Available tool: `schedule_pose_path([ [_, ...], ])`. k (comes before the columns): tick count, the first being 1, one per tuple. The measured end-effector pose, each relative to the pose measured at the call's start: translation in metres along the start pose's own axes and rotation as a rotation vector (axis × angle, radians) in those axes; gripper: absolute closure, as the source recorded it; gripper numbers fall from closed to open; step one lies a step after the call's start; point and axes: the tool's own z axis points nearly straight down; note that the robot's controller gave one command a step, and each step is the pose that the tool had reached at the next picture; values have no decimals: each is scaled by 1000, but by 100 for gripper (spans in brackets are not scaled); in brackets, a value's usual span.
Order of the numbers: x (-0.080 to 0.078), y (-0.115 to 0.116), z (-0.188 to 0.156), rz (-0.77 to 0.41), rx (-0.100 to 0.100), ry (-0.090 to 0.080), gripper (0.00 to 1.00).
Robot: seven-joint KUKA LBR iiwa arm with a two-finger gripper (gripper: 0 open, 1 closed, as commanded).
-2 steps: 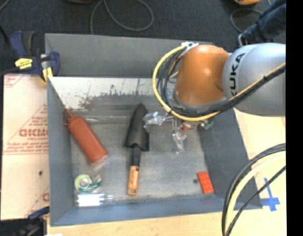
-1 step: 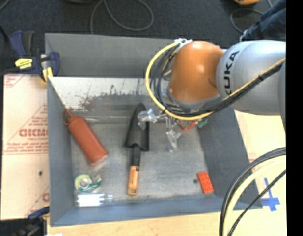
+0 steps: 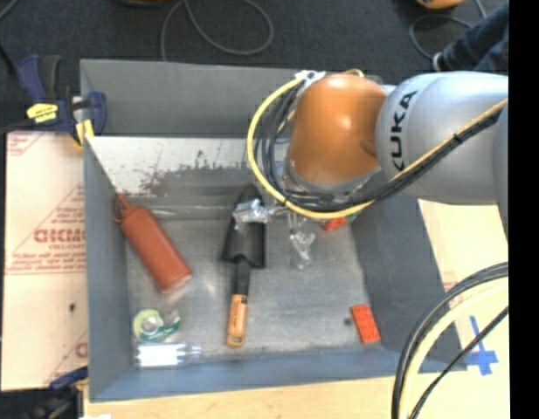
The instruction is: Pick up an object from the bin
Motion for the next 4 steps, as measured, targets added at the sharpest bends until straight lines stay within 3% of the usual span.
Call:
schedule_pose_path([
  [1, -7, 2, 9, -253, 2, -6, 0],
  [2, -8, 3, 18, -282, 1, -4, 0],
  [3, -17, 8, 42, -507, 4, -9, 100],
  [4, -17, 8, 42, -506, 4, -9, 100],
])
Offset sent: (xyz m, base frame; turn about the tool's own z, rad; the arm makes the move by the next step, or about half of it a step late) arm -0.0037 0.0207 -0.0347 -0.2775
